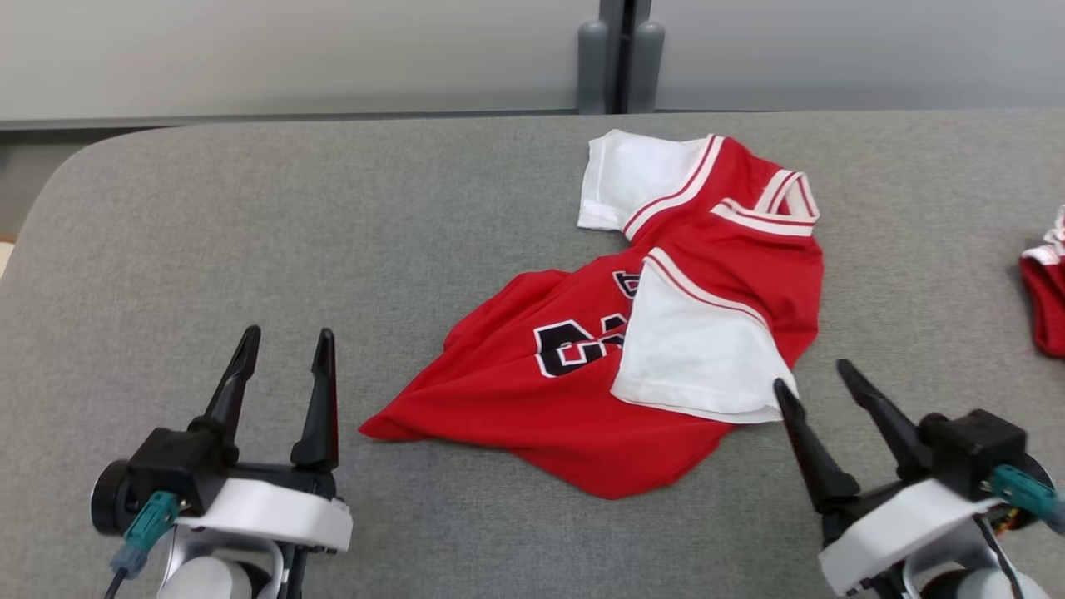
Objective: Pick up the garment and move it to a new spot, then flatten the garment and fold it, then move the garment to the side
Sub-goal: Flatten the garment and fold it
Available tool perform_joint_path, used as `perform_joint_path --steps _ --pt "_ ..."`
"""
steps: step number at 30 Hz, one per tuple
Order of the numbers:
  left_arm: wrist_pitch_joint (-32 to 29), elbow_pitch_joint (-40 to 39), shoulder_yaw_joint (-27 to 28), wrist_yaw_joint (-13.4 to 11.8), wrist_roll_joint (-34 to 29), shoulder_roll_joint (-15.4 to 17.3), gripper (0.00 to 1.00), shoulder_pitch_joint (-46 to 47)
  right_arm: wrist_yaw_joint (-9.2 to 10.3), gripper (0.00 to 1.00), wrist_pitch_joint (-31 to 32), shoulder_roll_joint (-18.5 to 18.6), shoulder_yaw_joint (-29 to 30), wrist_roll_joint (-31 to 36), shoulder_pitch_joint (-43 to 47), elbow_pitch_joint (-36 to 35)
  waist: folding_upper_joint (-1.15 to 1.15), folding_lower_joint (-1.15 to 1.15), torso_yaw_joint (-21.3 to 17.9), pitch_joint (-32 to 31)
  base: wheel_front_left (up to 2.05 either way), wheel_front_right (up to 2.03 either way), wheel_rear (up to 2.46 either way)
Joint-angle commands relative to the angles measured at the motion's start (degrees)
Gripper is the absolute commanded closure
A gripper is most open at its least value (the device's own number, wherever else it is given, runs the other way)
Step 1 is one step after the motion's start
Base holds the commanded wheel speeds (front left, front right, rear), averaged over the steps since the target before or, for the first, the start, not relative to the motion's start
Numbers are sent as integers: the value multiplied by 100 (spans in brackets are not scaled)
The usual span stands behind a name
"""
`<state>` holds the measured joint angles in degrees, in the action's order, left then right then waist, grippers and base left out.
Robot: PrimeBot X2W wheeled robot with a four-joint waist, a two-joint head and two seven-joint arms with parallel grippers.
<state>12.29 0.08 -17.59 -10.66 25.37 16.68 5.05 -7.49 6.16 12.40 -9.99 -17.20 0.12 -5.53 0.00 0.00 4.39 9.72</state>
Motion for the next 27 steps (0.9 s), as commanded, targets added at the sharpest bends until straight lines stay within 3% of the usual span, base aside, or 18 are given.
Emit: perform_joint_path --steps 1,11,17,18,20,27 --pt "0 -4 -3 -10 -16 -10 0 123 0 0 47 56 -97 -32 -110 59 0 0 93 98 0 0 0" --pt "182 282 -153 208 -35 -327 0 801 0 0 399 442 -1502 7 -1220 895 0 0 687 717 0 0 0" --pt "253 416 -80 298 -57 -429 0 952 0 0 539 424 -1731 139 -1580 1359 0 0 784 792 0 0 0" --pt "264 428 -66 303 -65 -443 0 964 0 54 517 405 -1721 166 -1610 1402 0 0 788 792 0 0 0" --pt "278 452 -28 330 -71 -464 0 965 0 100 445 358 -1625 172 -1651 1480 0 0 784 786 0 0 0" --pt "291 459 115 356 -141 -479 0 921 0 100 159 196 -1124 121 -1520 1264 0 0 619 780 0 0 0"
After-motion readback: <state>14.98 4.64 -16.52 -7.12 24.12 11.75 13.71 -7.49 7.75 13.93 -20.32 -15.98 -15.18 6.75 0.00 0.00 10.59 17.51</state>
